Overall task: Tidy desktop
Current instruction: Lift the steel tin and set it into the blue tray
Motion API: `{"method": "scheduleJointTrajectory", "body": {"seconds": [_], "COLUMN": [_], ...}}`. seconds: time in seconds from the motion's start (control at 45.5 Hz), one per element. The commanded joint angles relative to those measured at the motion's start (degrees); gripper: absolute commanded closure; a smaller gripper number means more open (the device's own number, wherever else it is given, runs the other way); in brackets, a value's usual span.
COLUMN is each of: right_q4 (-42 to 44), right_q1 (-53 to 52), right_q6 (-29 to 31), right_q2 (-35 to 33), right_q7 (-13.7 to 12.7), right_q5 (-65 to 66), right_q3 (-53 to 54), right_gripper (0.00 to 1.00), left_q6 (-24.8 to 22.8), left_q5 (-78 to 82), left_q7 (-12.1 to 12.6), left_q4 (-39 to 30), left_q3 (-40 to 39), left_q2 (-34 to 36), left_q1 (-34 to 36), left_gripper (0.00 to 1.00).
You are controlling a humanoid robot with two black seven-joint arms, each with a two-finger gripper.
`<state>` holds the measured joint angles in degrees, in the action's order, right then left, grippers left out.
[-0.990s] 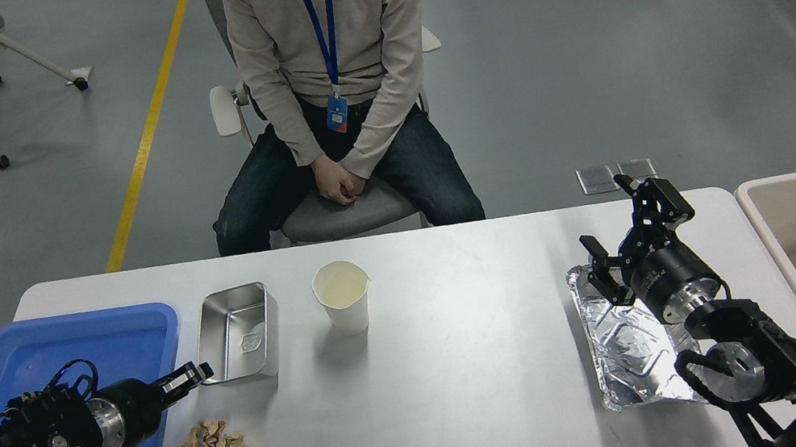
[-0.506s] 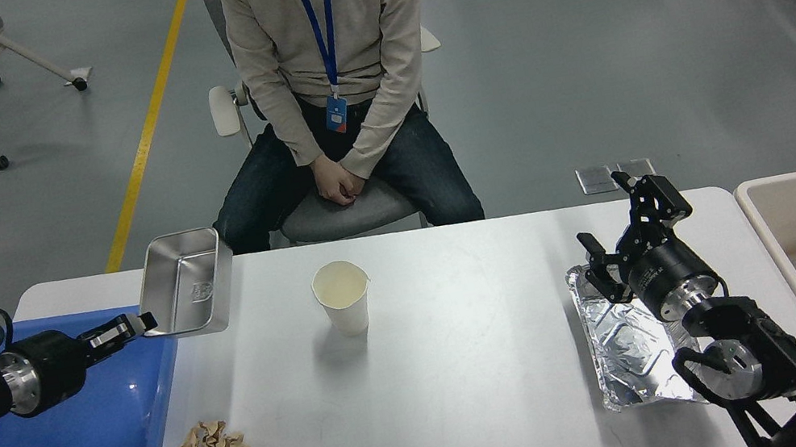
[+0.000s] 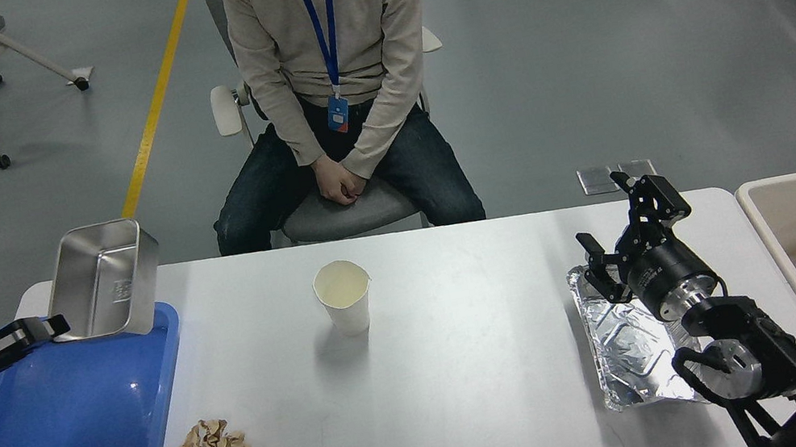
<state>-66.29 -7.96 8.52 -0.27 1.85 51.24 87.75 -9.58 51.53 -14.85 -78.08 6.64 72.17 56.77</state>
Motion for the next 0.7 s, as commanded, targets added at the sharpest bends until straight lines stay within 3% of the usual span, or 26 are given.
{"method": "scheduleJointTrajectory", "body": {"seconds": [0.0,0.44,0.682], "right_q4": [-0.07,-0.07,-0.07], "right_q1": [-0.03,0.14,-0.12], "right_q6": [0.0,0.09,0.0], "right_q2": [0.09,0.0,0.0], "right_q7": [0.0,0.0,0.0], "right_q5": [0.09,0.09,0.09], "right_q3": [-0.04,-0.83,-0.92], "right_gripper": [0.0,0.0,0.0], "left_q6": [-2.28,-2.81,-2.28], "left_q5": [1.12,1.38,1.38], "left_q7": [-0.09,0.0,-0.18], "left_q4": [-1.02,0.65,8.55], "left_q3": [-0.14,0.3,0.04], "left_q2": [3.15,3.68,-0.09], "left_q1": [1.58,-1.84,-6.06], "left_gripper": [0.97,0.94,0.93]}}
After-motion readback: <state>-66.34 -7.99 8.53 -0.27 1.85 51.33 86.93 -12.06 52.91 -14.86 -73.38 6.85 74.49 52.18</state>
